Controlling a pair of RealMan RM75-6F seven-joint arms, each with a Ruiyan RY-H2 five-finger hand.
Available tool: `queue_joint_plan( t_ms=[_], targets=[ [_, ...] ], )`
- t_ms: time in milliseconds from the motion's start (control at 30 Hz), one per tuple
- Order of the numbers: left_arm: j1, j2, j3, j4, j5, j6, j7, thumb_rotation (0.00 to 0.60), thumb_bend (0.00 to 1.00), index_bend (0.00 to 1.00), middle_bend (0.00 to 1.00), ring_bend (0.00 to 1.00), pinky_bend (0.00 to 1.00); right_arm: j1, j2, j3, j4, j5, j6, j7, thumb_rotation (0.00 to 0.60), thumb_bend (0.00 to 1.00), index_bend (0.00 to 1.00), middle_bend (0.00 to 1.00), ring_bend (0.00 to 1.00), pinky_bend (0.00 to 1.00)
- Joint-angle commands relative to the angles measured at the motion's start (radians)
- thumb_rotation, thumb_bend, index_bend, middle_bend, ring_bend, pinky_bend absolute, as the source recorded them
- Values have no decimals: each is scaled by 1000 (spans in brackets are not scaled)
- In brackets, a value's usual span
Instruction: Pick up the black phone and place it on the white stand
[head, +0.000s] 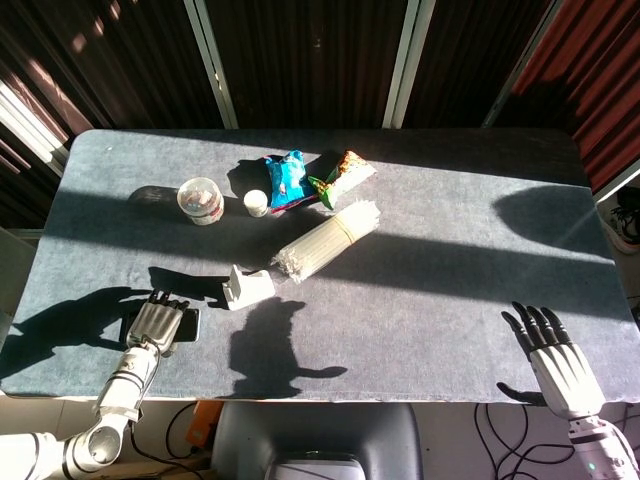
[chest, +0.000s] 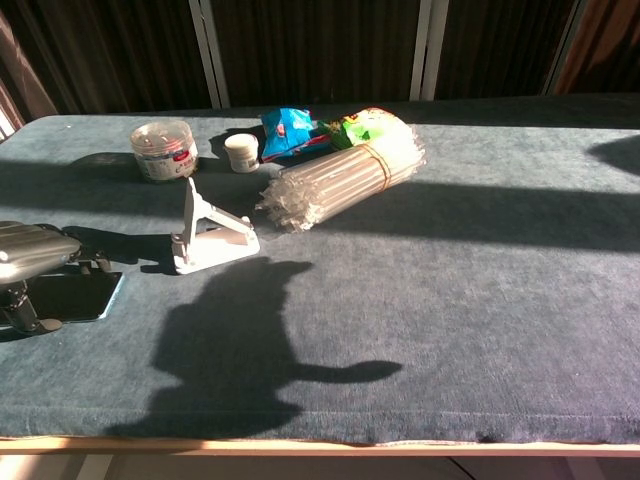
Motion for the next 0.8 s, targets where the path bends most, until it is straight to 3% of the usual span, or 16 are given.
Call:
queue_joint_plan(
  t_ms=[33,333,433,533,800],
  targets=[
    [-6,-6,2,9,-6,3,-8,600,295,289,443,146,0,0,0,0,0,-1,1,1,600,243,0,0,0,0],
    [-5,-29,18,52,56,10,-53,600,319,713,890,461,67,-1,0,-1,2,-3,2,2,600,243,0,0,0,0],
    [7,-42,19,69,105,32,-79,600,346,799,976,536,105,-1,-1,-1,1,-3,2,0,600,244,0,0,0,0],
    [26,-52,25,85,161,53,-115,600,389,849,1000,581,135,-1,-1,-1,1,-3,3,0,600,243,0,0,0,0],
    [76,-41,52,104,308,98,-191,600,440,868,1000,604,146,-1,-3,0,2,-1,2,-3,600,243,0,0,0,0]
  ],
)
